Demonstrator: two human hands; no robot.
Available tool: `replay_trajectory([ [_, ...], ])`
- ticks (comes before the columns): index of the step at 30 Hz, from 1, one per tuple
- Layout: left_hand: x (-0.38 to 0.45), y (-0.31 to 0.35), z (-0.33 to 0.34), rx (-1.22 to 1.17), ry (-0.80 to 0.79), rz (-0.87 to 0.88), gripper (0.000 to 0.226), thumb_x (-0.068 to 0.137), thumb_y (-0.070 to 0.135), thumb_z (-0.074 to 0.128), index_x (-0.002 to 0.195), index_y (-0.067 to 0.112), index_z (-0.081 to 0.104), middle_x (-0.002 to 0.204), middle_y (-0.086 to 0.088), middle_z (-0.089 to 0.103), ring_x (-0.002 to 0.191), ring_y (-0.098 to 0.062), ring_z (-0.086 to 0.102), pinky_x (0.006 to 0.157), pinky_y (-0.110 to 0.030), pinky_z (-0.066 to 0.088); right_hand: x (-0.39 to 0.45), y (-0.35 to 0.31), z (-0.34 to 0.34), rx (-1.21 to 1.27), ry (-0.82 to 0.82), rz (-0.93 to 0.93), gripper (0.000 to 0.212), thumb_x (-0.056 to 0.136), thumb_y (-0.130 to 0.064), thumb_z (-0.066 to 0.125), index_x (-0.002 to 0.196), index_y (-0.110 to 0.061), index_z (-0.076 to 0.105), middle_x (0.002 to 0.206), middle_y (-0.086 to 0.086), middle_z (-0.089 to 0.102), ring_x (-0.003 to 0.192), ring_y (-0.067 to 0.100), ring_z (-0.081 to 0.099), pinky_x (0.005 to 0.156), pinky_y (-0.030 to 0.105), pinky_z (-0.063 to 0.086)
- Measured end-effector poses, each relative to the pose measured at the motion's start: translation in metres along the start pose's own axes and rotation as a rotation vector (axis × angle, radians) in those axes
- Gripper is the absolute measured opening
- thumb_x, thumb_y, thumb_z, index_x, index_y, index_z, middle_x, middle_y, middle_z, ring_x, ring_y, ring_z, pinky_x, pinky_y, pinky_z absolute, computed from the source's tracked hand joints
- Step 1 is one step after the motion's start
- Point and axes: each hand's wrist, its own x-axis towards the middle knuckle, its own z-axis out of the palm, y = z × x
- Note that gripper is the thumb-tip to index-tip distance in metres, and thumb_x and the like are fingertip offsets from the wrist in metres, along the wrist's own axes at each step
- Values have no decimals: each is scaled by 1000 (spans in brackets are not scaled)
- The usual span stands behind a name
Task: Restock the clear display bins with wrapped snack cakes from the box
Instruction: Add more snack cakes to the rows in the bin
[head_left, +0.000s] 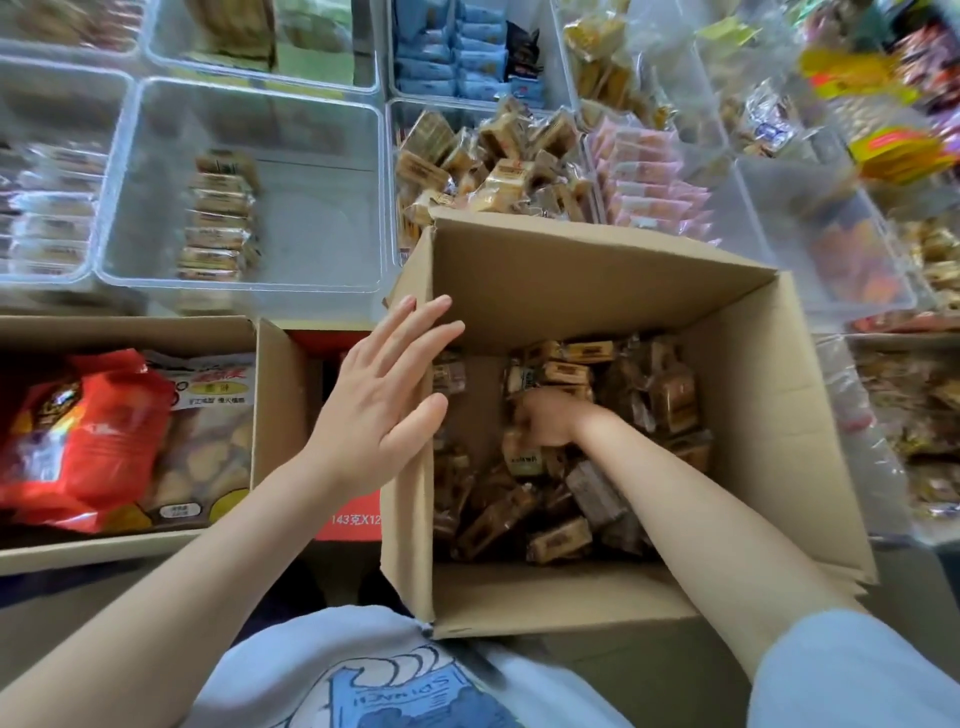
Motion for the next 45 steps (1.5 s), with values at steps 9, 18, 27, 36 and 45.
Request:
replay_trajectory([
  [9, 6, 8, -18, -89, 27, -50, 33, 99, 34, 50, 129, 33, 63, 153, 23, 41, 145, 5, 24, 119, -39, 26, -91, 4, -83, 1484, 166, -466, 54, 90, -22, 63, 140, -9, 47, 117, 8, 65, 96, 18, 63, 84, 30, 52],
  [18, 40, 8, -96, -799, 166, -286, 44, 84, 32, 71, 126, 22, 61, 114, -3, 73, 99, -16, 71, 76, -27, 57, -135, -113, -120, 1109, 403, -562, 51, 88, -10, 73, 134, -16, 54, 120, 2, 70, 112, 18, 66, 85, 28, 53],
  [27, 25, -91, -189, -657, 316, -343, 32, 85, 12, 78, 111, 29, 70, 105, -2, 74, 93, -10, 72, 77, -22, 56, -66, -226, -169, 874, 488, -562, 28, 95, -17, 66, 124, -20, 64, 111, -2, 71, 103, 11, 67, 88, 31, 58],
  [36, 49, -282, -201, 471, 13, -500, 78, 101, 52, 44, 161, 13, 15, 169, -9, 7, 156, -24, 2, 126, -45, 9, 59, -283, -215, 534, 827, -197, 19, 88, -29, 71, 106, -25, 68, 98, -5, 70, 91, 15, 65, 82, 31, 53],
  [45, 48, -298, -195, 546, -51, -448, 78, 97, 50, 22, 161, 13, -1, 168, -6, -7, 156, -21, -5, 125, -50, 13, 179, -284, -269, 227, 850, -38, 24, 93, -23, 60, 115, -14, 62, 113, 11, 57, 103, 30, 56, 86, 37, 48],
])
